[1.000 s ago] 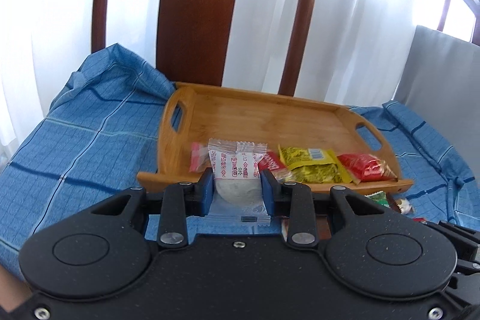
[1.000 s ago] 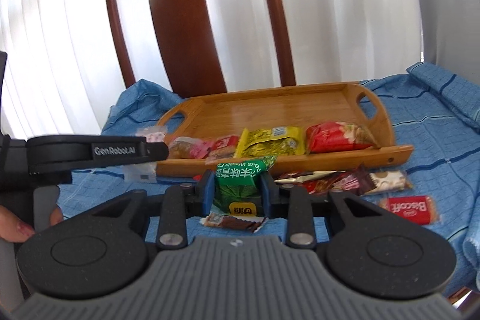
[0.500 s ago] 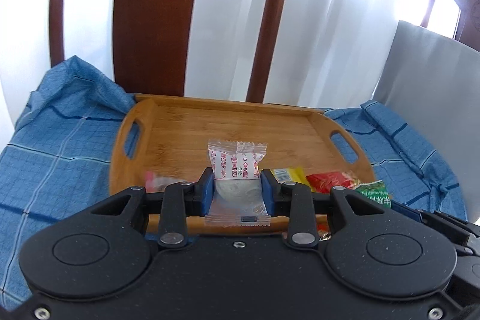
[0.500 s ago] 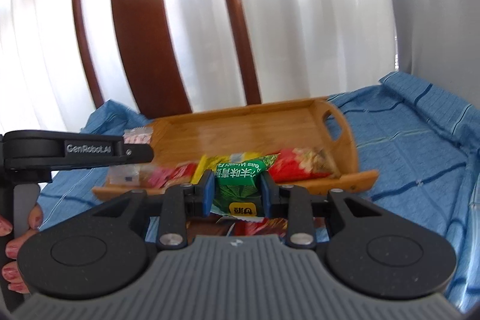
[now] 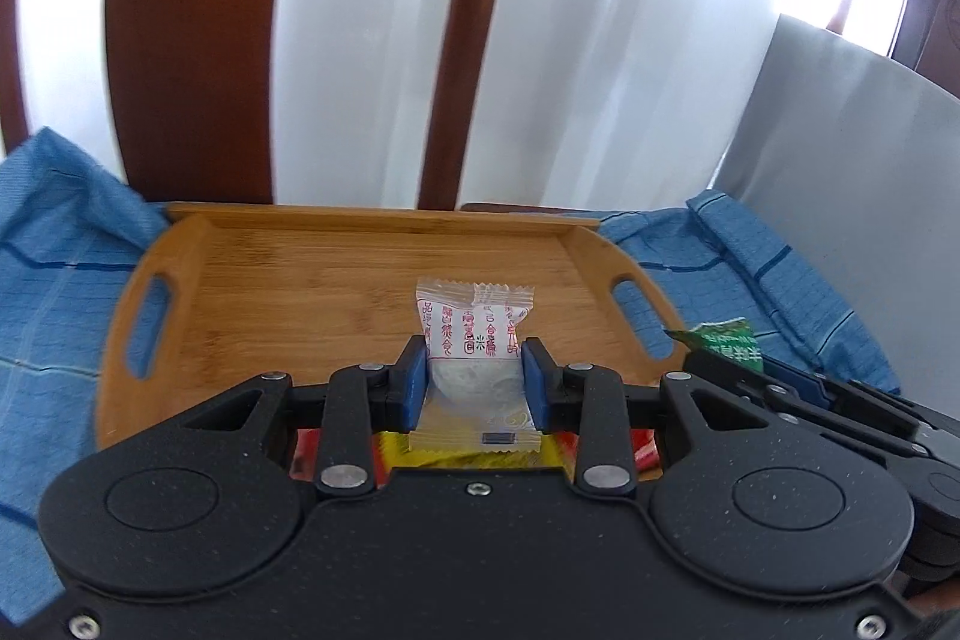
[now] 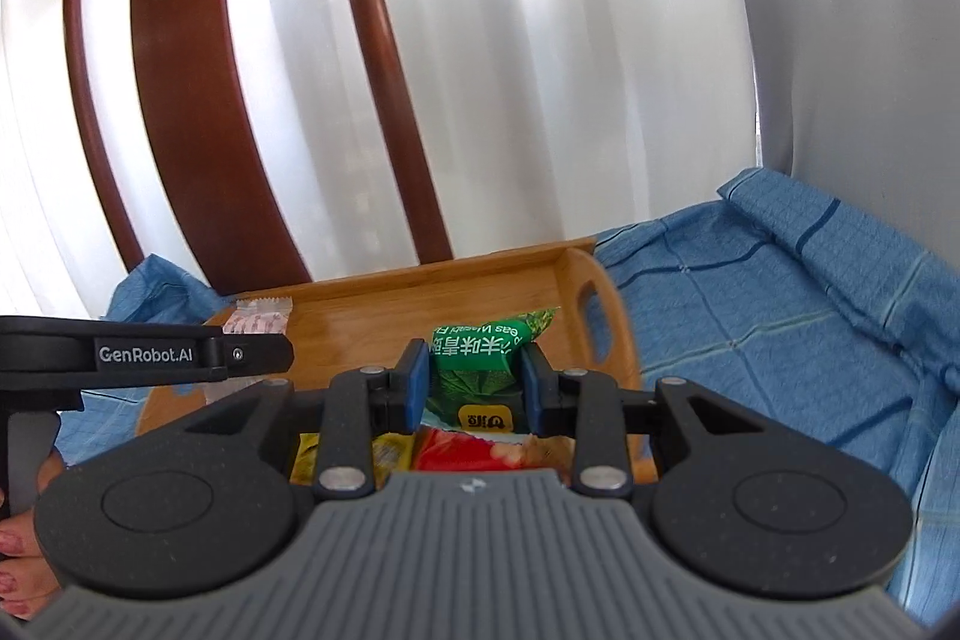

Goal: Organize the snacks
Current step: 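Lift both packets and carry them over the bamboo tray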

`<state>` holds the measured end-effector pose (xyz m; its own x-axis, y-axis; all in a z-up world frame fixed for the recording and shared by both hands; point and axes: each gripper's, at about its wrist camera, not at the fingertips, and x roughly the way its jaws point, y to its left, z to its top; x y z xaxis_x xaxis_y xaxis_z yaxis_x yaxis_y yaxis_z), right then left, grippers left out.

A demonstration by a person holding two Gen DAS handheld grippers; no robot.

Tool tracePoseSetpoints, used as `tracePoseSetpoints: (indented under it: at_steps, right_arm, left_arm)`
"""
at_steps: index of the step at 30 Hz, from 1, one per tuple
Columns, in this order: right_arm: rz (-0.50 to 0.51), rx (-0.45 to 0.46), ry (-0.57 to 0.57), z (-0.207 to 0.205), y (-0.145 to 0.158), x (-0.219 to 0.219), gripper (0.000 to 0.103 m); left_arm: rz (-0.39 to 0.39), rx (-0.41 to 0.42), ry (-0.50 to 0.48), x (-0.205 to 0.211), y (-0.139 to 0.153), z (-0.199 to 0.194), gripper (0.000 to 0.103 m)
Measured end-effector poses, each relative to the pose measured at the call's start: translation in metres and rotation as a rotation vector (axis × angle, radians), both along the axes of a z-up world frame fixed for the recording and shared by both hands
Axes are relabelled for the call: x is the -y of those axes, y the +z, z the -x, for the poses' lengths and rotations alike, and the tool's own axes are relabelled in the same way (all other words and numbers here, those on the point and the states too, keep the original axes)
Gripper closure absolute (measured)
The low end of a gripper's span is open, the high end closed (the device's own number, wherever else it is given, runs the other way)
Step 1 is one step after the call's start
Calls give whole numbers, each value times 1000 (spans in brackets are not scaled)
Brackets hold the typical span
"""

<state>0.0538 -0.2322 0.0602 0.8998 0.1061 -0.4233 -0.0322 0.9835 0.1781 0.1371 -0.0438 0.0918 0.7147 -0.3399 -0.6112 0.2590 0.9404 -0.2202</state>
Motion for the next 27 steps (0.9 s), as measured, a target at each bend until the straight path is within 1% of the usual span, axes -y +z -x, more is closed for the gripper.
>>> tracePoseSetpoints:
  at_steps: [4,8,11,15,20,27]
  right_arm:
    - [3,-42,22,-24,5,12,67]
    - [-17,-98,41,-48,7,22,67]
    - [-14,-150,72,-66,3,23,67]
    - [-17,-218,86,-87,-5,24,67]
    - [-34,-264,96,-103,-16,28,67]
    - [-47,-288,125,-111,-26,34,66]
  left_arm:
    - [24,-54,-27,11,-2,-25,72]
    - [45,-110,-30,20,-8,-50,72]
    - [46,-152,-26,25,-14,-68,72]
    - [76,-204,-32,29,-26,-84,72]
    - [72,-239,-22,34,-41,-94,72]
    - [62,-248,-29,42,-49,-100,72]
